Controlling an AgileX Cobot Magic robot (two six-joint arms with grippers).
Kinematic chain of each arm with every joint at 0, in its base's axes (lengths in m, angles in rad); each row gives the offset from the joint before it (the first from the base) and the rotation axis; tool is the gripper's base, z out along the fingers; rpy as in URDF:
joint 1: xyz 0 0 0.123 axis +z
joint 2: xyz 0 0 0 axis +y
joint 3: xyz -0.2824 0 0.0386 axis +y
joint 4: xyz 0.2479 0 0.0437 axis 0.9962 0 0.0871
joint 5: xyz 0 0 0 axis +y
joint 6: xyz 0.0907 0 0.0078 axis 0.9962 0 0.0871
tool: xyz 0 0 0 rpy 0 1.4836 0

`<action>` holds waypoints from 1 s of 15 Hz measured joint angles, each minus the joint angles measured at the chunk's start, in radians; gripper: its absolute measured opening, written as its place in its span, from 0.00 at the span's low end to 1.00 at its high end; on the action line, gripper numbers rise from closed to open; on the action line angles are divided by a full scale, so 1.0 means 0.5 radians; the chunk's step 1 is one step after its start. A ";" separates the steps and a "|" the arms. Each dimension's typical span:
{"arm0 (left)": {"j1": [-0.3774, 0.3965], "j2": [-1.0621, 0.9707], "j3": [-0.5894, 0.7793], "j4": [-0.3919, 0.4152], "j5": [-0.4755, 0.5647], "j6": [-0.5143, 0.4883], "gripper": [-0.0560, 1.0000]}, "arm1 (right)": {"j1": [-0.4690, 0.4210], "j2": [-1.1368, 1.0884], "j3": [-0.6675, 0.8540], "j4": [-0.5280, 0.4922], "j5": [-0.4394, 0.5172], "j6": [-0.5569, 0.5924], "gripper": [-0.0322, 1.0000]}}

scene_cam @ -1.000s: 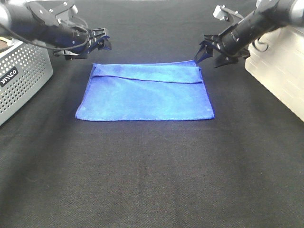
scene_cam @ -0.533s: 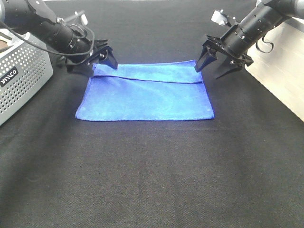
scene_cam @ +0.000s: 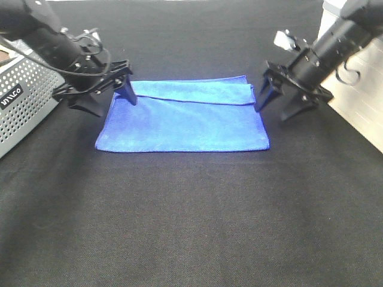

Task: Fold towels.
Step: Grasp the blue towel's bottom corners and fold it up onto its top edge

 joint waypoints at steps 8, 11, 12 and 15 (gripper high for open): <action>-0.004 -0.078 0.284 0.168 -0.276 -0.248 0.77 | 0.000 -0.010 0.092 -0.038 -0.070 0.000 0.67; -0.004 -0.020 0.284 0.128 -0.276 -0.240 0.77 | 0.000 0.056 0.092 -0.002 -0.104 0.000 0.67; -0.004 0.008 0.284 0.072 -0.278 -0.208 0.77 | 0.000 0.076 0.092 0.022 -0.118 0.000 0.67; -0.004 0.074 0.284 -0.048 -0.278 -0.126 0.77 | 0.022 0.138 0.092 0.106 -0.144 -0.060 0.65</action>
